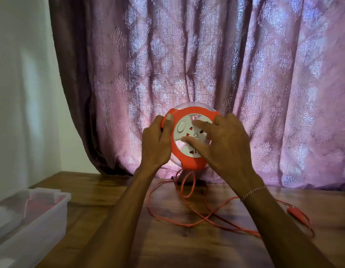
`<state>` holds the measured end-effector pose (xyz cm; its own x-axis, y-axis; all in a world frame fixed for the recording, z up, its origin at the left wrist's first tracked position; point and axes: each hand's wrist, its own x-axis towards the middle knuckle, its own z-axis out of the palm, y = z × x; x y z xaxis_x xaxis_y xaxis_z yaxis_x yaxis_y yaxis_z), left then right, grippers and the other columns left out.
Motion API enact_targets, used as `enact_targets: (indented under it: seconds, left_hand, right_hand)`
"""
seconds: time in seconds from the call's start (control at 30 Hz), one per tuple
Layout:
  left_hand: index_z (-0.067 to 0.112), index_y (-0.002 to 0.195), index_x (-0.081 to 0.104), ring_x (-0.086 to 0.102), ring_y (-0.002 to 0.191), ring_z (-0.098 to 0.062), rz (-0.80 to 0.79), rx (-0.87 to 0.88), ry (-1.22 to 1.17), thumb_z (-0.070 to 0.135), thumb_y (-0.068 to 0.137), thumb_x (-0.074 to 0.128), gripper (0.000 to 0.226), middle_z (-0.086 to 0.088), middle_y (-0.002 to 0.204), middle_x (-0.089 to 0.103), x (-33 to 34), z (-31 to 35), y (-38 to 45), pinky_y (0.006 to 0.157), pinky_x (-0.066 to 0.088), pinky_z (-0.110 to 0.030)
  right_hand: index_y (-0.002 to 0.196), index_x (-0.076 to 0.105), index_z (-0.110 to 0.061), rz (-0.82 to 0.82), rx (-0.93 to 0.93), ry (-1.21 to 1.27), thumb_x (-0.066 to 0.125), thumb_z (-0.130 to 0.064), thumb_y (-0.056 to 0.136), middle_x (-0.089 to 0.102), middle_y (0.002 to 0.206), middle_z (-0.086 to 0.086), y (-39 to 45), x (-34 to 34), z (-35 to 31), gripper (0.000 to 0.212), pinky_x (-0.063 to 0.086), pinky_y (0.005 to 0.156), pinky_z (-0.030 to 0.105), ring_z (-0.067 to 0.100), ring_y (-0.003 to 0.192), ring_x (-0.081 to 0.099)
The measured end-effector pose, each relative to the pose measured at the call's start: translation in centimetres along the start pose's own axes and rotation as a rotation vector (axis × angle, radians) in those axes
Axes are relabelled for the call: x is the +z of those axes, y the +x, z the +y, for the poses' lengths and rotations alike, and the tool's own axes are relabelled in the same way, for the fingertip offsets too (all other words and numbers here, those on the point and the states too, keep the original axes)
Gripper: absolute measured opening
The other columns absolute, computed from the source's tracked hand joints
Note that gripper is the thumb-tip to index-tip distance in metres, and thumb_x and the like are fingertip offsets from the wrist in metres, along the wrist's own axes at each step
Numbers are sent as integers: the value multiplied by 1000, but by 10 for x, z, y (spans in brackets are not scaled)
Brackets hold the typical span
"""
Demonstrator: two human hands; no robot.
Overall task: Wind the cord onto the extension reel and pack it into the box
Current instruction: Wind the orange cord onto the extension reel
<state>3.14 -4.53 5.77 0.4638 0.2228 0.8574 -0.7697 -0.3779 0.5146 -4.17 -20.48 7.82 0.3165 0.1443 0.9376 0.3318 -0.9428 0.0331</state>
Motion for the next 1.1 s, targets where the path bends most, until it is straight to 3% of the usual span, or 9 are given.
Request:
enact_targets:
  seconds: [0.07, 0.13, 0.27, 0.37, 0.47, 0.6, 0.77, 0.9, 1.1]
  left_hand:
    - [6, 79, 54, 60, 63, -30, -2, 2, 0, 64, 98, 37, 63, -10, 64, 63, 0, 0, 0, 62, 50, -54]
    - [6, 80, 55, 62, 64, -29, -6, -1, 0, 64, 98, 37, 63, -10, 66, 65, 0, 0, 0, 62, 52, -54]
    - [6, 84, 57, 66, 68, -29, -15, -17, -10, 66, 97, 37, 65, -10, 70, 68, 1, 0, -1, 63, 54, -54]
    - [5, 84, 57, 67, 70, -34, -17, -8, -7, 65, 97, 37, 65, -13, 71, 68, 0, -2, -1, 65, 54, -57]
    - [3, 87, 59, 69, 74, -36, -23, -9, -8, 66, 97, 37, 68, -15, 75, 70, 0, -2, 0, 67, 56, -58]
    - [3, 89, 60, 70, 75, -37, -34, 0, -19, 68, 96, 37, 69, -17, 77, 71, 1, 0, -1, 67, 57, -58]
    - [6, 87, 60, 69, 71, -33, -16, -10, -15, 67, 97, 37, 66, -11, 74, 70, 1, 1, 0, 66, 56, -57]
    - [7, 81, 56, 66, 66, -32, -27, 12, 4, 66, 97, 38, 63, -10, 67, 66, 1, 1, 0, 63, 53, -57]
    - [10, 76, 52, 61, 63, -31, -31, 29, 22, 60, 100, 39, 57, -7, 63, 62, 1, 1, 0, 62, 51, -56]
  right_hand:
    - [103, 76, -22, -8, -165, 66, 71, -32, 84, 66, 99, 8, 3, -4, 5, 21, 48, 79, 46, 32, 95, 55]
    - [98, 77, -27, -158, -253, 53, 67, -12, 80, 63, 119, 10, 5, -7, 6, 25, 46, 87, 50, 36, 109, 51]
    - [118, 68, -41, -401, -226, -128, 77, -19, 75, 47, 144, 9, 3, -10, -2, 49, 37, 99, 48, 36, 122, 38]
    - [117, 67, -45, -383, -212, -172, 81, -23, 69, 53, 136, 11, 0, -8, -4, 54, 38, 90, 48, 38, 116, 43]
    - [120, 63, -49, -306, -166, -199, 73, -27, 74, 56, 127, 11, -1, -6, -4, 52, 35, 84, 45, 35, 115, 47]
    - [120, 65, -45, -231, -82, -112, 62, -28, 71, 59, 112, 12, -3, -4, -5, 52, 37, 82, 44, 34, 110, 53]
    - [130, 56, -48, -181, 14, -100, 65, -48, 71, 66, 106, 9, -5, -2, -5, 59, 43, 87, 45, 30, 102, 59]
    - [125, 62, -43, -94, 38, -21, 68, -48, 67, 71, 108, 8, -8, 1, -7, 58, 48, 82, 43, 31, 98, 64]
    - [119, 68, -40, 22, 92, 10, 70, -53, 60, 76, 93, 5, -11, 7, -9, 60, 54, 74, 40, 32, 83, 67]
